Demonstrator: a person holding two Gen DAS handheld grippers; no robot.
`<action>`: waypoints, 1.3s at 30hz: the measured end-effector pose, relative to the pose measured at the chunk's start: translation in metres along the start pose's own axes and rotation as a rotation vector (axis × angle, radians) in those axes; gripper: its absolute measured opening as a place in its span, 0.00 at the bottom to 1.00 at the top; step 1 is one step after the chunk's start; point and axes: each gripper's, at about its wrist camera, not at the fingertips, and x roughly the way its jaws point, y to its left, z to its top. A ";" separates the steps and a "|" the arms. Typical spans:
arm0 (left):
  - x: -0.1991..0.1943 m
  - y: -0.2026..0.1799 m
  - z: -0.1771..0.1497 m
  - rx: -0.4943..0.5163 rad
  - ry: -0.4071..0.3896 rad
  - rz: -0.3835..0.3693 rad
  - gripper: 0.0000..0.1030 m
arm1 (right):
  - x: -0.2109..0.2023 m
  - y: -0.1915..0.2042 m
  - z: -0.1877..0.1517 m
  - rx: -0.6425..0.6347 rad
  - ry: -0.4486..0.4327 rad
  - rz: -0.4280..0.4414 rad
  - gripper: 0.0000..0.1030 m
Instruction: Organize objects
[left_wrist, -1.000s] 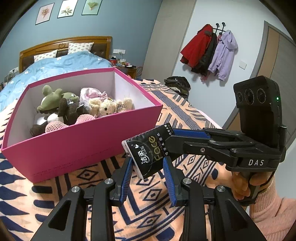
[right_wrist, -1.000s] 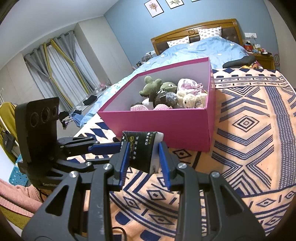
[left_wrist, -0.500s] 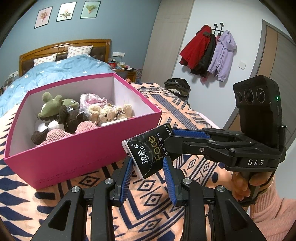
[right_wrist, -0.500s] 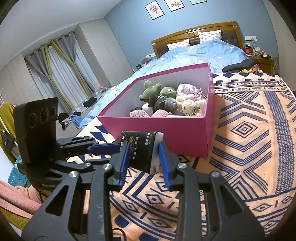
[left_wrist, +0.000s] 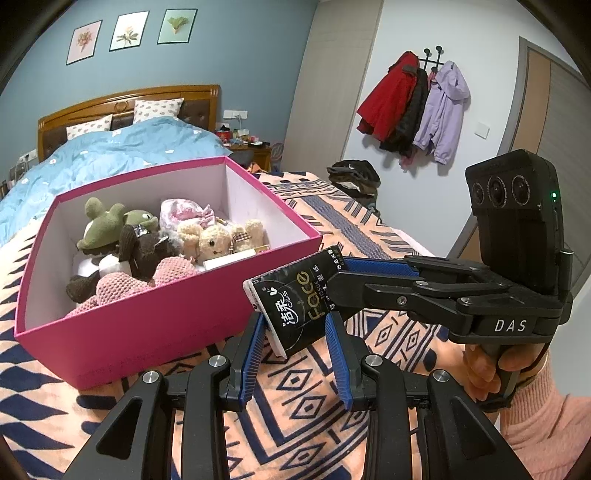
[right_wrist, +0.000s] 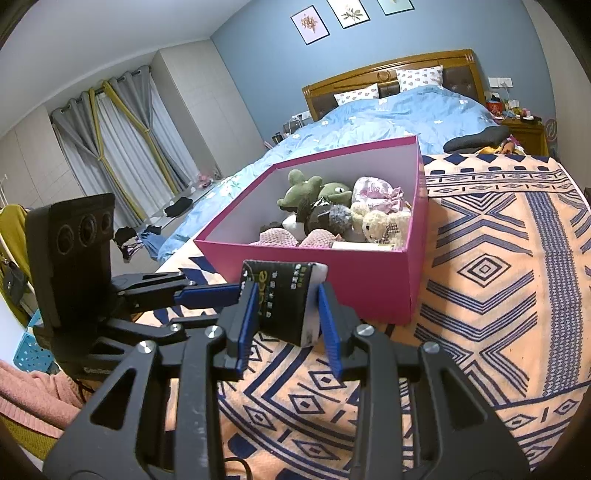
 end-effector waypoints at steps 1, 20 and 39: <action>0.000 0.000 0.000 0.002 -0.001 0.002 0.32 | 0.000 0.000 0.001 0.000 -0.001 0.001 0.35; 0.003 0.004 0.012 0.013 -0.013 0.010 0.32 | 0.001 0.000 0.012 -0.016 -0.015 -0.006 0.36; 0.014 0.017 0.035 0.008 -0.026 0.033 0.32 | 0.008 -0.007 0.034 -0.013 -0.032 0.000 0.36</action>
